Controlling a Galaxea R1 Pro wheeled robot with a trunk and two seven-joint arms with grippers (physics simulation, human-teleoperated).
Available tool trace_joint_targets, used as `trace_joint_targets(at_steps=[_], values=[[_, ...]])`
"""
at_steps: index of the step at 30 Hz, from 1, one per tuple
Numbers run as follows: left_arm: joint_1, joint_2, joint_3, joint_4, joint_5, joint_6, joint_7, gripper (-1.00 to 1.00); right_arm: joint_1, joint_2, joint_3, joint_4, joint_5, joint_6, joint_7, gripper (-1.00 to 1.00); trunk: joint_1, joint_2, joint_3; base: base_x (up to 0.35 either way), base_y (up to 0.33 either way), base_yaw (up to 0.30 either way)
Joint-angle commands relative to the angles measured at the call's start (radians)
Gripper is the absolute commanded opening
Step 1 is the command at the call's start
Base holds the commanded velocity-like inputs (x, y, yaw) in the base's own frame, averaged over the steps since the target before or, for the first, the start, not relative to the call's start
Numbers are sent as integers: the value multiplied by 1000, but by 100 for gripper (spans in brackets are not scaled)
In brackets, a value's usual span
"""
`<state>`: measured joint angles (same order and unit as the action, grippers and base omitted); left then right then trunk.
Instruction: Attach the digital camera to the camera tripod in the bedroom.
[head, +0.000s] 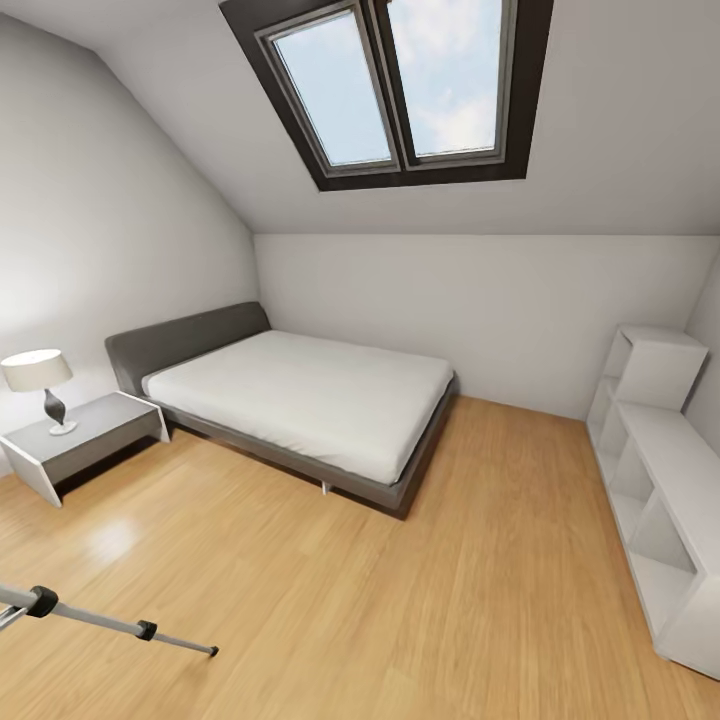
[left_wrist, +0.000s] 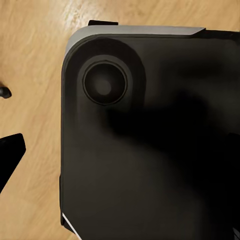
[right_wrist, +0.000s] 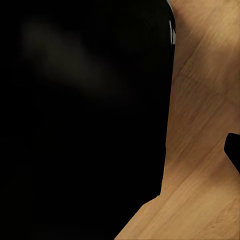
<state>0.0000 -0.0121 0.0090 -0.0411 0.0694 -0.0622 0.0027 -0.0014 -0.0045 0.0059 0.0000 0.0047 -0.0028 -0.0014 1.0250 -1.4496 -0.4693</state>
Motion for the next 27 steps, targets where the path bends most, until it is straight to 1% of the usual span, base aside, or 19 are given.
trace_joint_targets(at_steps=[1,14,21,27], values=[[0,0,0,0,7,-2,0,100,0,0,1,0,1,0,0,100,0,0,-1,2,0,0],[0,0,0,-1,6,-2,0,100,0,0,0,0,0,-1,0,100,0,0,-1,0,1,0],[0,0,0,-2,6,-2,3,100,0,0,0,0,0,0,0,100,0,0,-1,0,94,0],[0,0,0,-2,6,-2,3,100,0,0,0,0,0,0,0,100,0,0,-1,0,32,0]])
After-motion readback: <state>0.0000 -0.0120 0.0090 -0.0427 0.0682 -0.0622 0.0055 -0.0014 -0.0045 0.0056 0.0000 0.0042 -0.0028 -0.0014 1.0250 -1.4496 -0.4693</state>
